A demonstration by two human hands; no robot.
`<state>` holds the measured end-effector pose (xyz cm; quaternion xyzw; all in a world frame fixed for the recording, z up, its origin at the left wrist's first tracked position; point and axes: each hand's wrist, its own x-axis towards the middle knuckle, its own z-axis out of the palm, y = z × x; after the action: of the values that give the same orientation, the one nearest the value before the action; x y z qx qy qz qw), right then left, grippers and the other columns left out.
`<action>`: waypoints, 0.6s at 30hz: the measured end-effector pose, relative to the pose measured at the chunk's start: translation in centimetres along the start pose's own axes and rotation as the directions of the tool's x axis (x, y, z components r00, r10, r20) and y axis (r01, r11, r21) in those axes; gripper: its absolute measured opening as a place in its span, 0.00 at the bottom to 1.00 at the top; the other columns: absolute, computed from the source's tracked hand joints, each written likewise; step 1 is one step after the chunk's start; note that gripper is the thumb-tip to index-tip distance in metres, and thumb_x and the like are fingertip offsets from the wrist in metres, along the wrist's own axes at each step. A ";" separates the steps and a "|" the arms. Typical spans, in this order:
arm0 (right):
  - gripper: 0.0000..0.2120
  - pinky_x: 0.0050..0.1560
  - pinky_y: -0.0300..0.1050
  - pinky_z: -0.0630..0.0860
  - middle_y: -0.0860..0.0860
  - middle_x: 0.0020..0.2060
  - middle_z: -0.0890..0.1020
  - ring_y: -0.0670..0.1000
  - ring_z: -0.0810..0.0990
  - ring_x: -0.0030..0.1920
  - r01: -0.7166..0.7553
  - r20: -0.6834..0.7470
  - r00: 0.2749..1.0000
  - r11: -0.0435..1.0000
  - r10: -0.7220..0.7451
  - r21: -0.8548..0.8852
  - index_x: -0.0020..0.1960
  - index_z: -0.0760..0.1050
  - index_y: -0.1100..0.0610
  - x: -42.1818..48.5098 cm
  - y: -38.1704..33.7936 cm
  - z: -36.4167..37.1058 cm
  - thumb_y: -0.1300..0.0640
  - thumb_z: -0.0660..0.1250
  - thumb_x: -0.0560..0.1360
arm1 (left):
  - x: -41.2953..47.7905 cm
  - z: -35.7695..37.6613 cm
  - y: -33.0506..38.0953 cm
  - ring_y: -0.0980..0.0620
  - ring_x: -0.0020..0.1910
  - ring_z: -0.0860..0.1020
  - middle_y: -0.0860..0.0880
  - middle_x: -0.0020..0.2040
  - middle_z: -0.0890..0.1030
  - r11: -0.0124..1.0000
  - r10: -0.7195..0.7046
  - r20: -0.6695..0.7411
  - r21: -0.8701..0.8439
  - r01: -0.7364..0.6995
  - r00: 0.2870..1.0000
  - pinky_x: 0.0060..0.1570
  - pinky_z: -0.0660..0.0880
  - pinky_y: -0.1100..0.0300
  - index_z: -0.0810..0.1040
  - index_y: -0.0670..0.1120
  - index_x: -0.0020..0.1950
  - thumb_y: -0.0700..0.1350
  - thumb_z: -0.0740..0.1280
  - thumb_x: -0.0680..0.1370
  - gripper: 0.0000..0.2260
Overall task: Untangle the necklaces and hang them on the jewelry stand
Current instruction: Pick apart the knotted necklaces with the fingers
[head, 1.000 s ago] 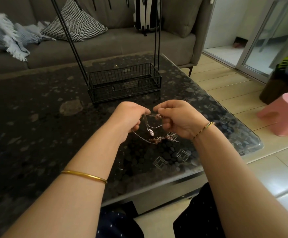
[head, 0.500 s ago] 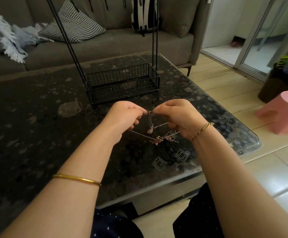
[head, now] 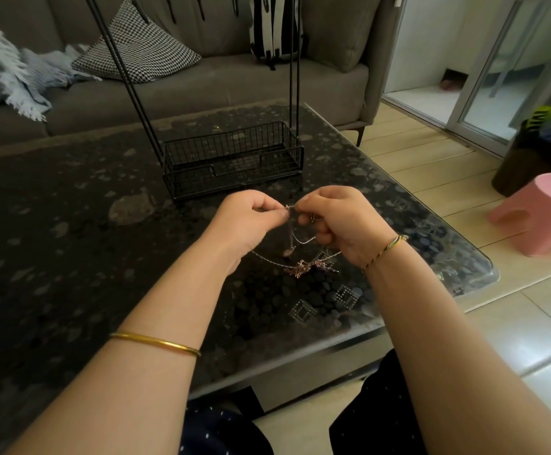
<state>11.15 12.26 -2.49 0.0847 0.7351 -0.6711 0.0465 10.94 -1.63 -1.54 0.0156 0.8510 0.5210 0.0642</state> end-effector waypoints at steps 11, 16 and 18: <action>0.07 0.20 0.33 0.61 0.49 0.28 0.70 0.40 0.65 0.19 0.038 -0.013 0.999 0.999 -0.038 -0.017 0.39 0.76 0.58 0.2 0.1 0.1 0.61 0.65 0.76 | -0.5 -0.3 0.4 0.45 0.55 0.77 0.55 0.37 0.74 1.000 -0.008 -0.008 0.009 0.008 1.000 0.62 0.72 0.44 0.80 0.51 0.46 0.42 0.66 0.79 0.06; 0.07 0.19 0.34 0.59 0.50 0.28 0.70 0.42 0.63 0.20 0.007 0.003 1.000 1.000 -0.006 -0.021 0.43 0.77 0.60 0.0 -0.1 0.3 0.59 0.63 0.78 | -0.5 -0.4 0.5 0.39 0.62 0.75 0.54 0.41 0.76 1.000 -0.009 -0.031 -0.022 0.009 0.999 0.62 0.71 0.44 0.80 0.52 0.44 0.43 0.64 0.80 0.07; 0.09 0.19 0.34 0.56 0.50 0.27 0.70 0.43 0.61 0.20 -0.028 0.039 0.999 1.000 0.029 -0.010 0.45 0.77 0.60 0.0 -0.2 0.4 0.60 0.61 0.79 | -0.5 -0.4 0.6 0.38 0.63 0.74 0.54 0.40 0.75 0.999 0.008 -0.042 -0.037 -0.009 0.999 0.63 0.71 0.43 0.81 0.52 0.45 0.43 0.64 0.80 0.08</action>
<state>11.14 11.85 -2.32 0.0819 0.7357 -0.6686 0.0708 11.34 -1.79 -0.77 0.0070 0.8423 0.5371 0.0444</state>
